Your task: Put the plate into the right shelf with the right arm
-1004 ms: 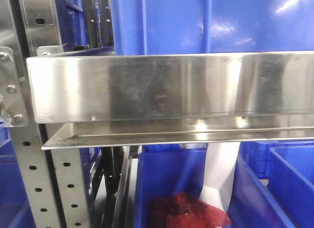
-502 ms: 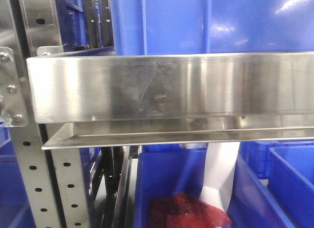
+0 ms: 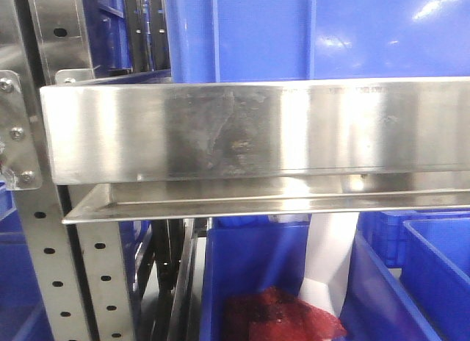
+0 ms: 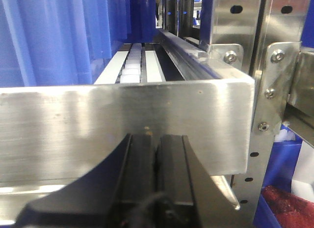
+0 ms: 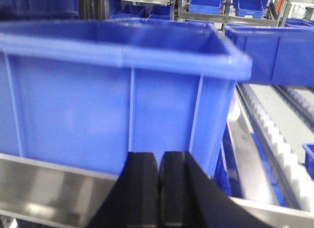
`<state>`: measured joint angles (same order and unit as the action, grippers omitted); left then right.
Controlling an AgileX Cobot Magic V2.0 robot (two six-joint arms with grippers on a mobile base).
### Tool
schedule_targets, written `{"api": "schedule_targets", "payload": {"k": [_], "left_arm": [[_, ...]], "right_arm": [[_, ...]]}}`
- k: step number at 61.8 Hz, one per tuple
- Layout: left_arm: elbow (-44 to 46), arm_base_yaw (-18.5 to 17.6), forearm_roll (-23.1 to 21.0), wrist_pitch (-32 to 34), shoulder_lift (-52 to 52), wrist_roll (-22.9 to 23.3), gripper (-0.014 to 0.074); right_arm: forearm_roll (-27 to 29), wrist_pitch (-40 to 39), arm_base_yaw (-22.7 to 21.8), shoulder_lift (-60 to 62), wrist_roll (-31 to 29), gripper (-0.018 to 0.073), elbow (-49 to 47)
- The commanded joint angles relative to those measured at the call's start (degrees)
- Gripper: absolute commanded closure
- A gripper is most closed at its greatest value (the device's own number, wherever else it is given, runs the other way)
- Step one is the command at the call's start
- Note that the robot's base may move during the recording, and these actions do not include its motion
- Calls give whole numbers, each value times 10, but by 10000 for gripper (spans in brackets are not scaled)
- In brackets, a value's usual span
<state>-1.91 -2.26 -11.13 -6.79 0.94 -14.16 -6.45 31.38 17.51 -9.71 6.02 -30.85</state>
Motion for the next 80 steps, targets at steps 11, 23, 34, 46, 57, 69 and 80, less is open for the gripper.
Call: {"api": "schedule_targets", "payload": {"k": [11,23,34,46,57,69,80], "left_arm": [[-4,-3,-3,48,6,2,643],[-4,-3,-3,48,6,2,643],[-4,-3,-3,48,6,2,643],[-4,-3,-3,48,6,2,643],[-4,-3,-3,48,6,2,643],[-4,-3,-3,48,6,2,643],[-4,-3,-3,48,6,2,643]], "right_arm": [[-3,-43,-3,-1,-5,539,26],[-3,-41,-3,-1,-5,539,27],[16,-82,-8,-1,-5,539,52],[71,-173,-72,-1,-20,539,114],[144,-244,-132,1,-90,539,182],[139,-306,-147,43,-116,539,250],[138,-336,-147,108,-116,539,316]]}}
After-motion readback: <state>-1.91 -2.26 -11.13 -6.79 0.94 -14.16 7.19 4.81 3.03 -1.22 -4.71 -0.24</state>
